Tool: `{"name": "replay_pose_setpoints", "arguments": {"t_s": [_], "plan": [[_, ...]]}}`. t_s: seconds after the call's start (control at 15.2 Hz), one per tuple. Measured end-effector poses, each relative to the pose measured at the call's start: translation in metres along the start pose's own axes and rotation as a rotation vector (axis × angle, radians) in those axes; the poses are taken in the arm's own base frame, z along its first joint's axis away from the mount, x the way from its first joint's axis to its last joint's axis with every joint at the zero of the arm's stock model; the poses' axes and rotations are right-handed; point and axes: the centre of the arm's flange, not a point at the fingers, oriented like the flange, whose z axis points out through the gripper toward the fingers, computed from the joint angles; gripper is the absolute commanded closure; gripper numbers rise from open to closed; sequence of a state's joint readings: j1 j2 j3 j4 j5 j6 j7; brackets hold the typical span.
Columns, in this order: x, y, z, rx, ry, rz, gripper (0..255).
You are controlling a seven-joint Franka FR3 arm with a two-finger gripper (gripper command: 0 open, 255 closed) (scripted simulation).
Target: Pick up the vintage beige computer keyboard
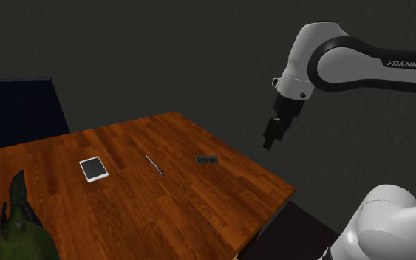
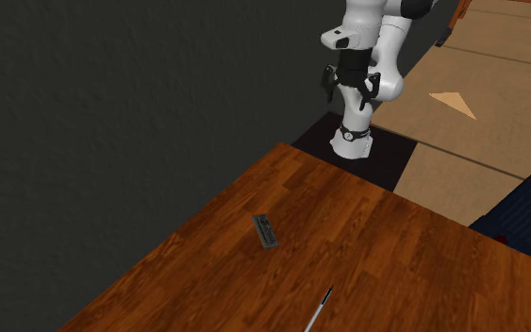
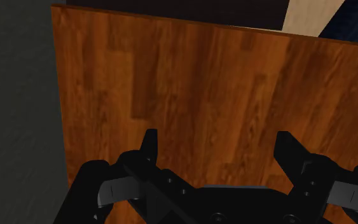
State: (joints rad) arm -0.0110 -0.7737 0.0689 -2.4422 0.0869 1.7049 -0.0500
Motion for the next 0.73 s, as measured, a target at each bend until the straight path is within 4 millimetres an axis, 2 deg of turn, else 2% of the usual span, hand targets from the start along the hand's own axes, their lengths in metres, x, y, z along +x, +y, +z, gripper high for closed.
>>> {"name": "replay_pose_setpoints", "arguments": {"t_s": [0.13,0.26,0.73], "plan": [[0.004,0.004,0.003,0.001,0.0,-0.012,0],[0.016,0.017,0.017,0.006,-0.002,-0.053,0],[0.077,0.057,0.072,0.024,-0.003,-0.234,0]]}}
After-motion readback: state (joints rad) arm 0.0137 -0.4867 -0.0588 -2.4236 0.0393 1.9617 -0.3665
